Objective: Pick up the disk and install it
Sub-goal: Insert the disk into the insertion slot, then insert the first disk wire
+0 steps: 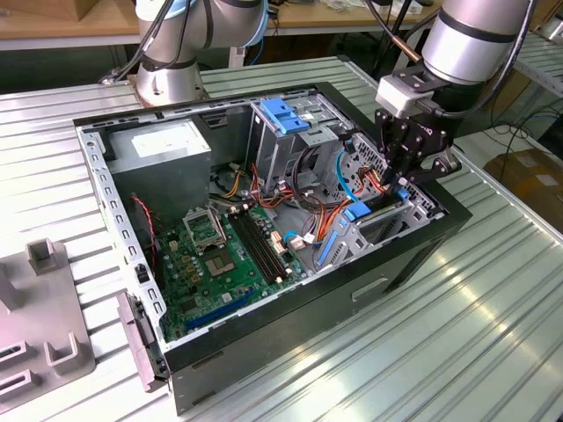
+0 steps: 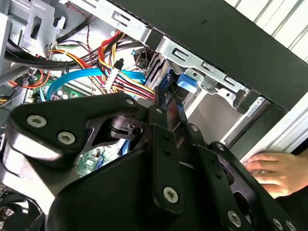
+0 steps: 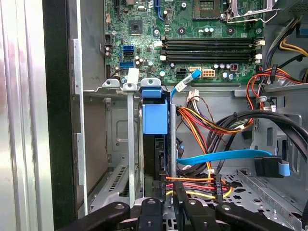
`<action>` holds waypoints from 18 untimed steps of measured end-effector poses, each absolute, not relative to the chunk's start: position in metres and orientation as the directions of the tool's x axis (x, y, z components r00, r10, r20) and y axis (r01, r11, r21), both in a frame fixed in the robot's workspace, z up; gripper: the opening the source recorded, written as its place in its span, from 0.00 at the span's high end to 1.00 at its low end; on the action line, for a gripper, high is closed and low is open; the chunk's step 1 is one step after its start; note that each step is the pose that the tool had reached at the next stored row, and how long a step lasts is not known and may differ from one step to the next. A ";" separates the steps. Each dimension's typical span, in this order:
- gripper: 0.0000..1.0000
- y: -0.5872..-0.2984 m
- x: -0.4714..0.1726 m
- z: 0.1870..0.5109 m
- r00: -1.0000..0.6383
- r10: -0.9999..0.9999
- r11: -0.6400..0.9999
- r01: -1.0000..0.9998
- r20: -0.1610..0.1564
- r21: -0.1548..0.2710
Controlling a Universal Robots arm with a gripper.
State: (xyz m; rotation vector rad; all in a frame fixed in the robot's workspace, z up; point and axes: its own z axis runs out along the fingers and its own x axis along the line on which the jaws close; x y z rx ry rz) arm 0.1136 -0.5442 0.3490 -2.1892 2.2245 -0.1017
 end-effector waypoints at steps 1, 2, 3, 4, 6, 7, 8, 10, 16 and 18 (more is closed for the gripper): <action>0.76 -0.544 0.114 0.349 -0.017 -0.999 0.015 -0.998 0.032 -0.060; 0.78 -0.544 0.114 0.349 -0.017 -0.999 0.015 -0.998 0.032 -0.060; 0.84 -0.544 0.114 0.349 -0.017 -0.999 0.015 -0.998 0.032 -0.060; 0.90 -0.544 0.114 0.349 -0.017 -0.999 0.015 -0.998 0.032 -0.060; 0.90 -0.544 0.114 0.349 -0.017 -0.999 0.015 -0.998 0.032 -0.060; 0.90 -0.544 0.114 0.349 -0.017 -0.999 0.015 -0.998 0.032 -0.060; 0.90 -0.544 0.114 0.349 -0.017 -0.999 0.015 -0.998 0.032 -0.060; 0.90 -0.544 0.114 0.349 -0.017 -0.999 0.015 -0.998 0.032 -0.060; 0.90 -0.544 0.114 0.349 -0.017 -0.999 0.015 -0.998 0.032 -0.060; 0.90 -0.544 0.114 0.349 -0.017 -0.999 0.015 -0.998 0.032 -0.060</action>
